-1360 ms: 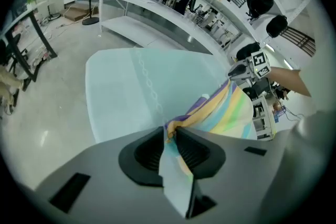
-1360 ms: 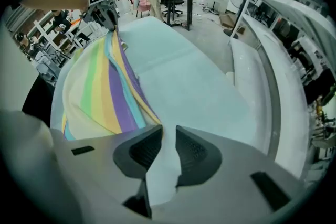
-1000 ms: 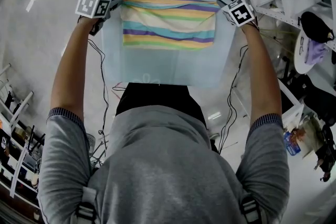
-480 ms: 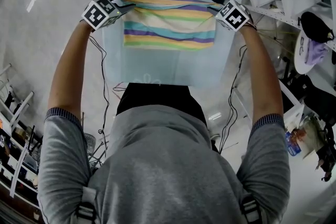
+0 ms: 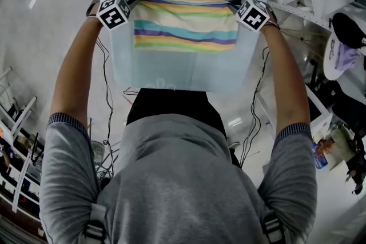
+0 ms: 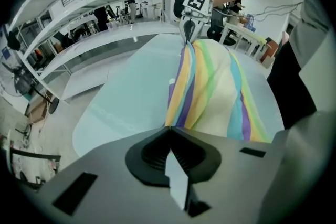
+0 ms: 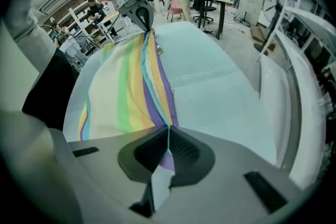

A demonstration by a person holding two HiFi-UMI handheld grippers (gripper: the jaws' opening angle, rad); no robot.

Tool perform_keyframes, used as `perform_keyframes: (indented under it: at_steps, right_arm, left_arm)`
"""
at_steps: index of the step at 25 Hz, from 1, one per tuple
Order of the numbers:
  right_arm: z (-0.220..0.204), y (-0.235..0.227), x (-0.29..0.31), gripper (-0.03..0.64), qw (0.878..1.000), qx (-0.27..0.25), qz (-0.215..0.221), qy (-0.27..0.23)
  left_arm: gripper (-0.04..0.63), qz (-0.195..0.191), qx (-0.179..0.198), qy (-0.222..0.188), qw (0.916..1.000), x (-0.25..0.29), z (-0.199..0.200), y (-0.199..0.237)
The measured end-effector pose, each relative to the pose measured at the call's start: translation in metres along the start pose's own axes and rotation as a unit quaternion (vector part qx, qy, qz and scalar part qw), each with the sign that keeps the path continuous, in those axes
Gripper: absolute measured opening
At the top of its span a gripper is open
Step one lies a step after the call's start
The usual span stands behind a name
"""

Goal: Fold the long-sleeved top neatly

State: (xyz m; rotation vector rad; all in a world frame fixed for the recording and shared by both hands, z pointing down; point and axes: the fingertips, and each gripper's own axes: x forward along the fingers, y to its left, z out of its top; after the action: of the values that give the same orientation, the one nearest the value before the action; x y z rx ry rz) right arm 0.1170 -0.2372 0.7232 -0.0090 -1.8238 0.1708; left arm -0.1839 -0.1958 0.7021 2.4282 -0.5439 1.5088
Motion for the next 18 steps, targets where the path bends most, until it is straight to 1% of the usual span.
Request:
perform_keyframes:
  at_steps: [2, 4, 6, 8, 9, 11, 12, 13, 15, 16, 18]
  right_arm:
    - [0.006, -0.010, -0.007, 0.015, 1.000, 0.010, -0.016, -0.017]
    - [0.010, -0.022, -0.014, 0.015, 0.999, 0.026, -0.031, -0.031]
    - [0.009, -0.032, -0.014, 0.015, 0.998, 0.043, -0.038, -0.037]
    - [0.006, -0.040, -0.008, 0.017, 0.997, 0.059, -0.042, -0.040]
    - [0.005, -0.043, -0.004, 0.022, 0.996, 0.066, -0.045, -0.038]
    - [0.001, -0.045, 0.000, 0.083, 0.995, 0.074, -0.056, -0.023]
    - [-0.001, -0.046, 0.001, 0.112, 0.995, 0.074, -0.064, -0.013]
    - [-0.003, -0.047, 0.001, 0.150, 0.995, 0.074, -0.071, -0.005]
    - [-0.006, -0.051, -0.001, 0.207, 0.993, 0.084, -0.084, -0.003]
    - [-0.006, -0.054, -0.004, 0.228, 0.991, 0.094, -0.090, -0.009]
    - [-0.004, -0.061, -0.014, 0.279, 0.986, 0.122, -0.105, -0.033]
  left_arm:
    - [0.020, -0.005, -0.030, -0.012, 0.9995, -0.004, 0.000, 0.006]
    - [0.020, -0.002, -0.069, -0.027, 0.9973, -0.011, 0.003, 0.016]
    - [0.020, -0.002, -0.114, -0.039, 0.9927, -0.014, 0.004, 0.027]
    - [0.020, -0.005, -0.157, -0.038, 0.9869, -0.012, 0.001, 0.034]
    - [0.020, -0.002, -0.170, -0.035, 0.9849, -0.010, -0.001, 0.037]
    - [0.023, 0.024, -0.179, -0.023, 0.9832, -0.005, -0.006, 0.044]
    - [0.042, 0.043, -0.184, -0.014, 0.9819, -0.003, -0.011, 0.049]
    - [0.079, 0.061, -0.192, -0.004, 0.9794, -0.002, -0.016, 0.053]
    - [0.151, 0.086, -0.222, 0.007, 0.9711, -0.005, -0.025, 0.059]
    - [0.161, 0.093, -0.241, 0.005, 0.9662, -0.009, -0.028, 0.059]
    - [0.180, 0.098, -0.281, -0.014, 0.9547, -0.016, -0.031, 0.055]
